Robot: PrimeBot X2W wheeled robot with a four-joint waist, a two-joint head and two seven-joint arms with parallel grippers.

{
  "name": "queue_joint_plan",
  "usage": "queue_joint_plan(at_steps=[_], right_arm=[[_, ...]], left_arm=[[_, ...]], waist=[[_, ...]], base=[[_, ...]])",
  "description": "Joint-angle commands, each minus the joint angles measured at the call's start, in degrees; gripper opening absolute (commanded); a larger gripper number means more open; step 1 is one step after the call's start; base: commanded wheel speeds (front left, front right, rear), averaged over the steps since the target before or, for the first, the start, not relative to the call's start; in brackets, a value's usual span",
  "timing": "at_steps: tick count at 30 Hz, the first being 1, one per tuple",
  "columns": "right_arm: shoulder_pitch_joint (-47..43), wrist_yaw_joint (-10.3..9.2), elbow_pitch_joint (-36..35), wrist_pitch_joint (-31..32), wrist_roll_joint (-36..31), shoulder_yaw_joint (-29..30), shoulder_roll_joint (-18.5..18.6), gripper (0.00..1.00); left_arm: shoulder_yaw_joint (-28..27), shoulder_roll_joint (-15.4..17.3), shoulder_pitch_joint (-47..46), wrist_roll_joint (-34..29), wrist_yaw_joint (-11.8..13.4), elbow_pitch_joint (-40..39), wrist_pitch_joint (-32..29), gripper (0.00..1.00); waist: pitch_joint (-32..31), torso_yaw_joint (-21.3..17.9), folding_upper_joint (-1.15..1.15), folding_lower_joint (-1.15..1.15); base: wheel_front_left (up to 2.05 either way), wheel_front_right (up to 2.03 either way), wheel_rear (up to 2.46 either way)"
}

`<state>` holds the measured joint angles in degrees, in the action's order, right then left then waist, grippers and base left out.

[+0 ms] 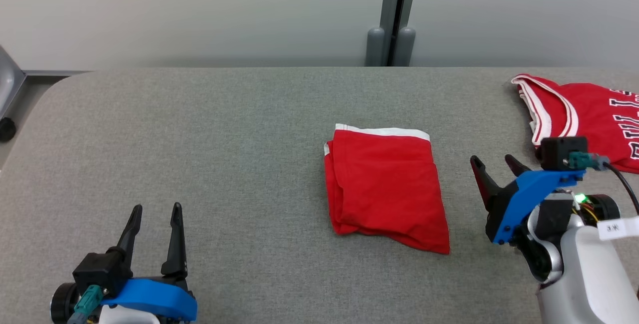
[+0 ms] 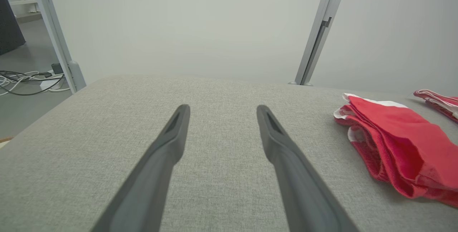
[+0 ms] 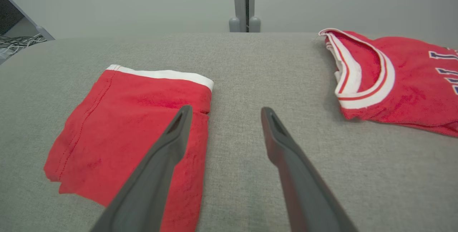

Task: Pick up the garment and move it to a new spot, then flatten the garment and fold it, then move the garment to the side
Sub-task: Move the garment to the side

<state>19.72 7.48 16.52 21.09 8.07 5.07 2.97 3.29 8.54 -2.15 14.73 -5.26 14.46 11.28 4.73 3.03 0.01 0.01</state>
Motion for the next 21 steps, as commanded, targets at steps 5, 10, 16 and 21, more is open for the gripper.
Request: queue_joint_plan(at_steps=[5, 10, 16, 21], right_arm=[[6.6, 0.02, 7.6, 7.8, 2.8, -1.2, 0.0, 1.00], [10.6, 0.02, 15.1, 8.4, 3.1, 0.0, 0.0, 1.00], [14.1, 0.02, 23.6, 5.2, 4.0, 0.9, -0.1, 1.00], [15.3, 0.02, 30.2, 5.1, 3.5, -0.4, 0.0, 1.00]], left_arm=[[1.0, -0.3, -2.8, 0.0, -0.1, 0.2, 0.6, 1.00], [1.9, -0.6, -4.3, 0.0, -0.2, 1.1, 1.2, 1.00], [2.8, -0.8, -5.7, 0.0, -0.4, 2.2, 1.9, 1.00], [3.5, -0.8, -6.4, 0.2, -0.6, 3.1, 2.3, 1.00]], waist=[[2.9, 2.3, -0.01, -0.01], [4.5, 3.8, -0.01, -0.01], [5.9, 5.1, -0.01, -0.01], [6.2, 5.7, -0.01, -0.01]], base=[[0.00, 0.00, 0.00], [0.00, 0.00, 0.00], [0.00, 0.00, 0.00], [0.00, 0.00, 0.00]])
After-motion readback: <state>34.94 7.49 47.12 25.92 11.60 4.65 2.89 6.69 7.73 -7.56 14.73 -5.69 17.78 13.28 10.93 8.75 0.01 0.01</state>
